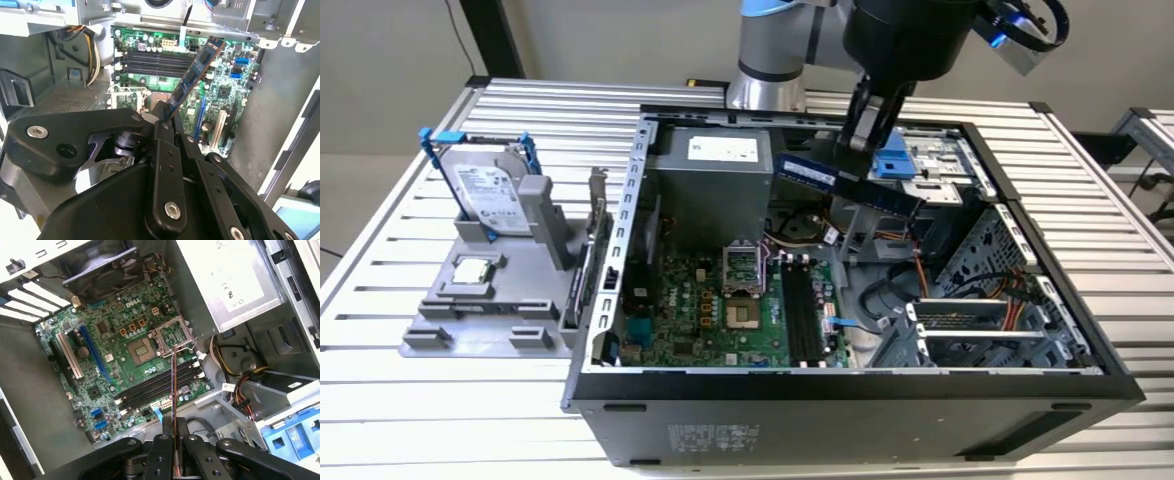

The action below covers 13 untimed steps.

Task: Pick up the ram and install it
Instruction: 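Insert the ram into the slot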

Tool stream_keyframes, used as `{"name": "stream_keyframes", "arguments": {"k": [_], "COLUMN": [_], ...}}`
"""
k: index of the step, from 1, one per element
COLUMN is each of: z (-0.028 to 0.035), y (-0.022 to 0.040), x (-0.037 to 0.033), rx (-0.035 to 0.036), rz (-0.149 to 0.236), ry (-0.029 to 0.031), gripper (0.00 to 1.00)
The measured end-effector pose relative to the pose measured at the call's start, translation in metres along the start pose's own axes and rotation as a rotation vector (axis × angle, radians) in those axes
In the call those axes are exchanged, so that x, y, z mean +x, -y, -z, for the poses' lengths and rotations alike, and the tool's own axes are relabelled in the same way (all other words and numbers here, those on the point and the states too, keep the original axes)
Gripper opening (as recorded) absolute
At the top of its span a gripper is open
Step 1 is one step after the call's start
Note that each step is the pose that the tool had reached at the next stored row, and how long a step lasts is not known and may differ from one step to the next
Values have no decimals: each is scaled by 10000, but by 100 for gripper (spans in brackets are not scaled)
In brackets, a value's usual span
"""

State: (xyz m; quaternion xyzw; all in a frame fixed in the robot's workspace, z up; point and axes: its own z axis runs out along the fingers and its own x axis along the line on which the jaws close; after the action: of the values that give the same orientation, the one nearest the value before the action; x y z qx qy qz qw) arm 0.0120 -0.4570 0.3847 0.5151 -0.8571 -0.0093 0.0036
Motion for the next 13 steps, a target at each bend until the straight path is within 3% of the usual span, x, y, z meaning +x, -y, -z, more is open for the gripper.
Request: {"name": "stream_keyframes", "arguments": {"k": [13], "z": [0], "y": [0], "x": [0], "rx": [5], "rz": [-1418], "ry": [28], "gripper": [0]}}
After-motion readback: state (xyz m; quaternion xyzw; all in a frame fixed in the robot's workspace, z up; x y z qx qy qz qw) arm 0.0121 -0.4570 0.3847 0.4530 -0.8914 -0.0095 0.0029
